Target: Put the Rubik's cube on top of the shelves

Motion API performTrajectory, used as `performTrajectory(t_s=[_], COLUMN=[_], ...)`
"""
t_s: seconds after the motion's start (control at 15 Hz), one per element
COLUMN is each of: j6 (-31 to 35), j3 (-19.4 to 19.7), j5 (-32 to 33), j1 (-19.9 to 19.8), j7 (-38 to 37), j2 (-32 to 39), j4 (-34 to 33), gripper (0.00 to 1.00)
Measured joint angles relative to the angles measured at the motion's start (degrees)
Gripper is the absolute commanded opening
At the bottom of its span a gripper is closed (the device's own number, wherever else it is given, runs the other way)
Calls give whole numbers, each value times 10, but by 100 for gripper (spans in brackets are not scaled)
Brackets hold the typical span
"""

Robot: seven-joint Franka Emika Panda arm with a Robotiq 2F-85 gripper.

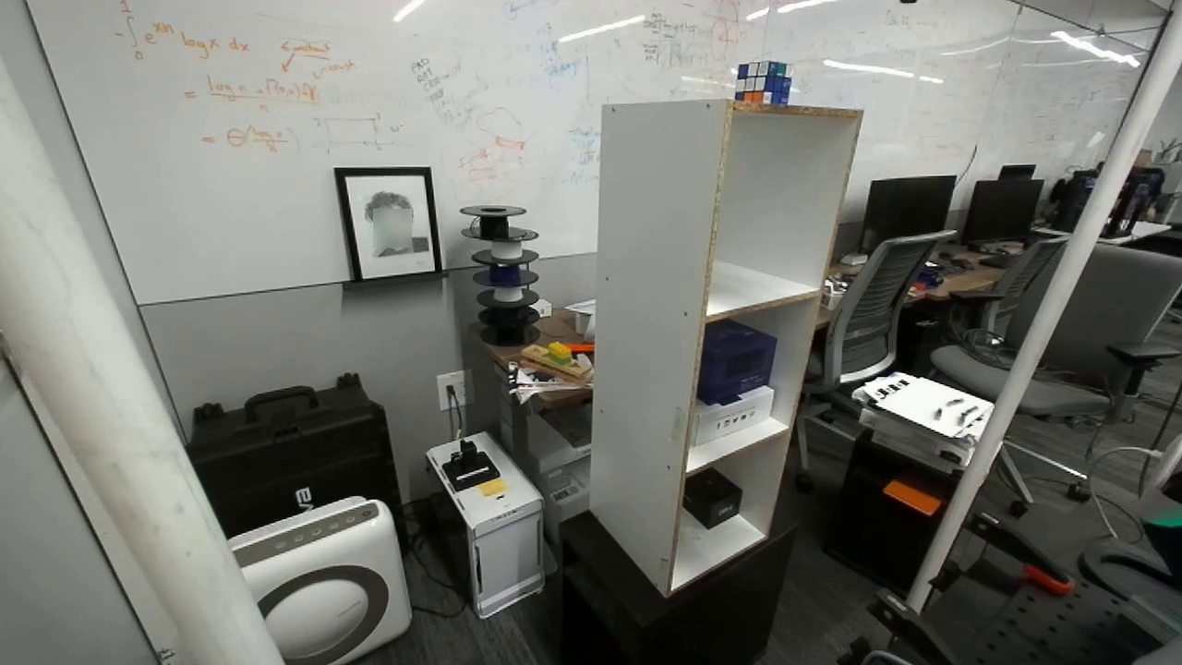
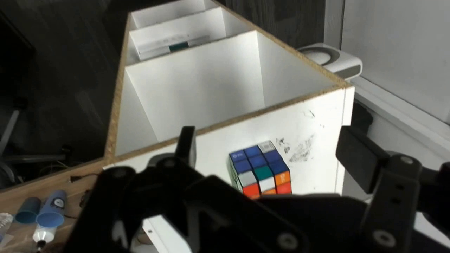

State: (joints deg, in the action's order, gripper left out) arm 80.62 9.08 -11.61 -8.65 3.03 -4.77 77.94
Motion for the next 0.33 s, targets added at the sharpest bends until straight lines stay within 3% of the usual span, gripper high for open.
performTrajectory(t_s=[0.33], j6=[-51], j3=[8], j5=[24], j1=[-6], j7=[0], j2=[-23], j4=[31], gripper=[100])
